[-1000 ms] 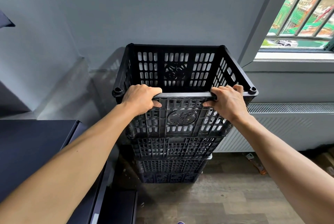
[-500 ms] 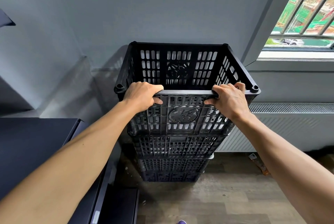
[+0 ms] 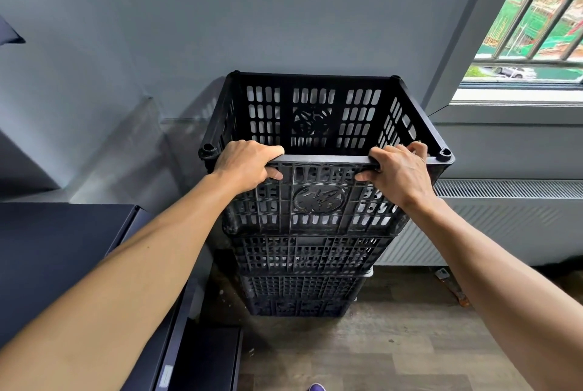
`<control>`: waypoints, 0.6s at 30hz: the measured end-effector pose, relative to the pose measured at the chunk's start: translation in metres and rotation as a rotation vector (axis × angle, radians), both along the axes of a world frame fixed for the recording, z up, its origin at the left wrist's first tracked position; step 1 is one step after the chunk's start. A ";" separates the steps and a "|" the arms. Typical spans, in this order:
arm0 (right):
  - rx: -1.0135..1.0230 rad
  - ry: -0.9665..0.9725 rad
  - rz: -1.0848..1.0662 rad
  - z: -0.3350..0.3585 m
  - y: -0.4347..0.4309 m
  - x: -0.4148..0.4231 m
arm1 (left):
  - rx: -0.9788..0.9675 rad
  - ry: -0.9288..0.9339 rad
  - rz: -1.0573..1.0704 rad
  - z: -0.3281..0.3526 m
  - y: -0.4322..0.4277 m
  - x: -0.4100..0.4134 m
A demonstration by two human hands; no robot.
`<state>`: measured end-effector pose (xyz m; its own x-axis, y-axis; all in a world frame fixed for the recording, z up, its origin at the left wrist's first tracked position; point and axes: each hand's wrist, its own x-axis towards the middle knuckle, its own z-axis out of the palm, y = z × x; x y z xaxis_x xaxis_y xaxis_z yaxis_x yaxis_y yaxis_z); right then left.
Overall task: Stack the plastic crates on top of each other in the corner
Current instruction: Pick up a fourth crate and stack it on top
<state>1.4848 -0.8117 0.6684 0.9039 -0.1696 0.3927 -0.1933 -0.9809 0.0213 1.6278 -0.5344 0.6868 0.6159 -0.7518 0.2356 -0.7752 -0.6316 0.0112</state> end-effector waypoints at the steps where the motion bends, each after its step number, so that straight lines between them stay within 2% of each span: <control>1: 0.000 0.003 0.001 0.001 0.000 0.000 | -0.004 -0.005 -0.002 -0.001 0.000 0.000; 18: 0.014 0.011 0.015 0.004 0.000 0.000 | 0.020 -0.006 0.050 0.001 -0.001 -0.004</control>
<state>1.4845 -0.8120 0.6720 0.9107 -0.1616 0.3802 -0.1788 -0.9838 0.0101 1.6235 -0.5357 0.6876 0.6513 -0.7248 0.2246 -0.7429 -0.6694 -0.0060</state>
